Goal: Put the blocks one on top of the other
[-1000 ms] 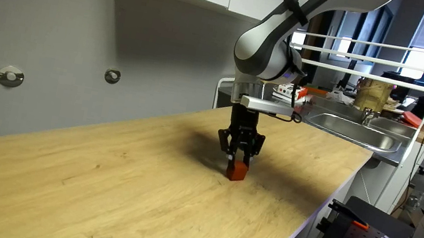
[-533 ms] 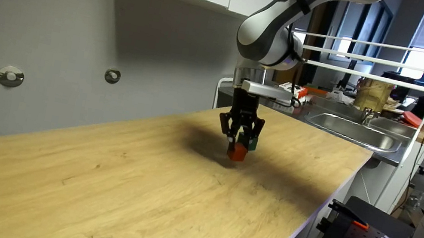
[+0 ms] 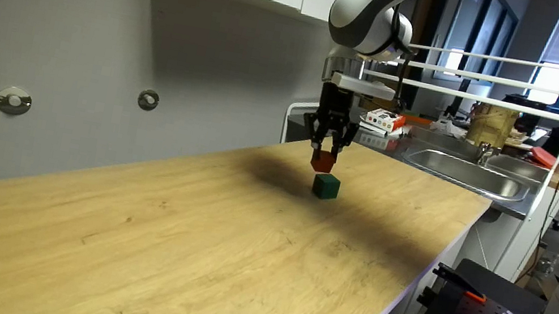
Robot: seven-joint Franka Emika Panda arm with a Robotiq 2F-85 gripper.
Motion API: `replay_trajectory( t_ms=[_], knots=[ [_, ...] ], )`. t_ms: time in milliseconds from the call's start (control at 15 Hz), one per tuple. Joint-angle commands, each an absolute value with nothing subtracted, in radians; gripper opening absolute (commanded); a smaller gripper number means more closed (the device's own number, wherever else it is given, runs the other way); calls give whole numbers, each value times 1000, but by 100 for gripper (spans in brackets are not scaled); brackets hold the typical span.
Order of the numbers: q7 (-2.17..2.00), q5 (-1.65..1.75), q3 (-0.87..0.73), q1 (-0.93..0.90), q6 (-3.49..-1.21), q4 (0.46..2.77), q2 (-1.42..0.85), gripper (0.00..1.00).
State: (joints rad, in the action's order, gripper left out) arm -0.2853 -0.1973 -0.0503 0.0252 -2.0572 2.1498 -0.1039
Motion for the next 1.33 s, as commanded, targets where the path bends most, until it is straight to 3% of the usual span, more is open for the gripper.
replay_trajectory(
  t_ms=[0,933,1000,1067,1267],
  knots=[
    [-321,-161,-76,51,-2017,2098,-125,19],
    [-311,-159,-108,77,-2001,1964,-325,19],
    [-315,-156,-110,77,-1982,1954,-327,49],
    [-309,-157,-109,78,-1972,1948,-331,69],
    [-303,-160,-109,78,-1964,1948,-336,89]
  ],
)
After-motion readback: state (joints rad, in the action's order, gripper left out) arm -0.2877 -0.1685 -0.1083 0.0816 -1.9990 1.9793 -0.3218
